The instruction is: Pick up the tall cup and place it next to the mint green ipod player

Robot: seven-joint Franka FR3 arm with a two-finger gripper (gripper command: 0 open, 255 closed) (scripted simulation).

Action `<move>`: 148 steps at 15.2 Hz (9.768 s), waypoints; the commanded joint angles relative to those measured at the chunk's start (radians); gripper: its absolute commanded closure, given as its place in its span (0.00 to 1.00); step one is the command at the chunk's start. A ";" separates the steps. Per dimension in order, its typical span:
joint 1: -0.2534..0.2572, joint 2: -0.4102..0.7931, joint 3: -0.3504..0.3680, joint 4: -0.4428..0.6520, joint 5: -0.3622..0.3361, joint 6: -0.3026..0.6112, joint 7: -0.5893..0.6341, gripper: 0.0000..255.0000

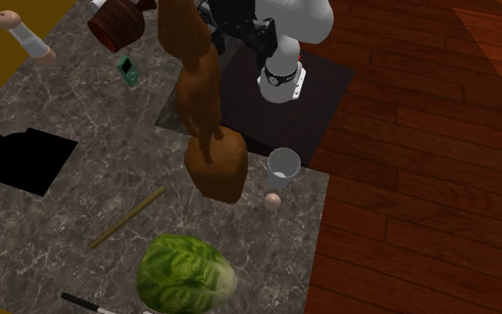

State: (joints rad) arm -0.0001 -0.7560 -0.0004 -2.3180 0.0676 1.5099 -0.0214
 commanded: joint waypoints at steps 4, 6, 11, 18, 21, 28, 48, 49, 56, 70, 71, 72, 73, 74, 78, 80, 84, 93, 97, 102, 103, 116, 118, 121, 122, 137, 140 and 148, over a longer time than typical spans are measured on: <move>0.004 0.028 0.046 -0.058 0.038 0.086 0.071 0.00; 0.008 0.054 0.078 -0.089 0.062 0.145 0.117 0.00; 0.018 0.150 0.156 -0.143 0.117 0.300 0.229 0.00; 0.027 0.334 0.254 -0.156 0.166 0.507 0.372 0.00; 0.030 0.349 0.261 -0.186 0.171 0.551 0.371 0.00; 0.034 0.376 0.272 -0.227 0.179 0.620 0.370 0.00; 0.033 0.343 0.263 -0.184 0.173 0.544 0.376 1.00; 0.032 0.337 0.262 -0.175 0.172 0.529 0.377 1.00; 0.030 0.305 0.250 -0.105 0.164 0.428 0.386 1.00; 0.023 0.279 0.231 0.062 0.147 0.235 0.405 1.00; 0.023 0.279 0.229 0.075 0.146 0.222 0.407 1.00; 0.023 0.279 0.228 0.089 0.145 0.209 0.408 1.00; 0.022 0.279 0.227 0.102 0.144 0.195 0.410 1.00; 0.022 0.280 0.226 0.116 0.143 0.182 0.411 1.00; 0.020 0.284 0.222 0.173 0.139 0.130 0.418 1.00; 0.019 0.288 0.220 0.203 0.137 0.104 0.421 1.00; 0.017 0.298 0.216 0.265 0.133 0.052 0.428 1.00; -0.032 0.211 0.082 0.213 0.072 -0.008 0.262 1.00; -0.063 0.182 0.005 0.193 0.026 -0.026 0.166 1.00; -0.103 0.171 -0.093 0.190 -0.037 -0.044 0.044 1.00; -0.110 0.172 -0.113 0.193 -0.050 -0.046 0.020 1.00; -0.191 0.290 -0.377 0.325 -0.184 -0.057 -0.310 1.00; -0.200 0.325 -0.420 0.361 -0.195 -0.056 -0.364 1.00; -0.211 0.387 -0.486 0.424 -0.202 -0.053 -0.448 1.00; -0.213 0.410 -0.510 0.448 -0.202 -0.053 -0.476 1.00; -0.140 0.446 -0.667 0.344 -0.234 0.104 -0.535 1.00; -0.128 0.441 -0.683 0.303 -0.241 0.143 -0.530 1.00; -0.099 0.440 -0.727 0.203 -0.257 0.249 -0.522 1.00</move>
State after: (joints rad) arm -0.1051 -0.3650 -0.7221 -2.0961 -0.1885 1.7359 -0.5460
